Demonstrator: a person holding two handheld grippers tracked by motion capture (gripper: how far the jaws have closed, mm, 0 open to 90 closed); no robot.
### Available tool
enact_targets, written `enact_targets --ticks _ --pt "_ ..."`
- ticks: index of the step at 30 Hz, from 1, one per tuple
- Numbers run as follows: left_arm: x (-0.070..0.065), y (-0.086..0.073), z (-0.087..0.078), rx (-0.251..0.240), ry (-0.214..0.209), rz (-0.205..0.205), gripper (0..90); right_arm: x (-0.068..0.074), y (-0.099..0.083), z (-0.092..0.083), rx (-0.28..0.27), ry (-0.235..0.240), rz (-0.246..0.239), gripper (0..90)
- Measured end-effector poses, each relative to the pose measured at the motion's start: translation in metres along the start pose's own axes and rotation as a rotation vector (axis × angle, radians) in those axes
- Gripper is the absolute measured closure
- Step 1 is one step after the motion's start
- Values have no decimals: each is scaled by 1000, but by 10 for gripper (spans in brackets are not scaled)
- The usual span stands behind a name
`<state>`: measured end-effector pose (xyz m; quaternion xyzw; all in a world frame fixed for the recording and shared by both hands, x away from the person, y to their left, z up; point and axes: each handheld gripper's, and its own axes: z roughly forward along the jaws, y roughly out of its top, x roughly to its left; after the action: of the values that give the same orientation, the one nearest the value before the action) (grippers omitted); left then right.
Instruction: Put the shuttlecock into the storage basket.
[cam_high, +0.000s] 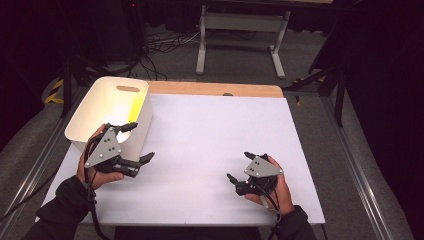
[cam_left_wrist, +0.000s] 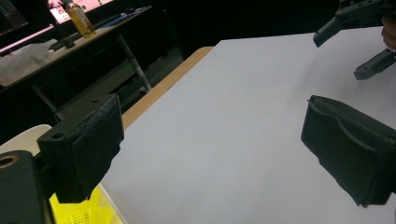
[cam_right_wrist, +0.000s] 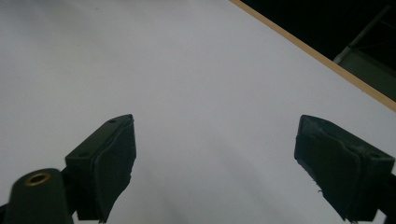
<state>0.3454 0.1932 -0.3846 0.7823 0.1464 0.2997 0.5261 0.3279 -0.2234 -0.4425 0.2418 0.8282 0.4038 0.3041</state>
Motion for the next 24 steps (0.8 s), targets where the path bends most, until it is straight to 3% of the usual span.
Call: enact_targets --ticks 24 --pt "-21 -17 11 32 -35 36 70 7 3 -1 -3 11 -24 134"
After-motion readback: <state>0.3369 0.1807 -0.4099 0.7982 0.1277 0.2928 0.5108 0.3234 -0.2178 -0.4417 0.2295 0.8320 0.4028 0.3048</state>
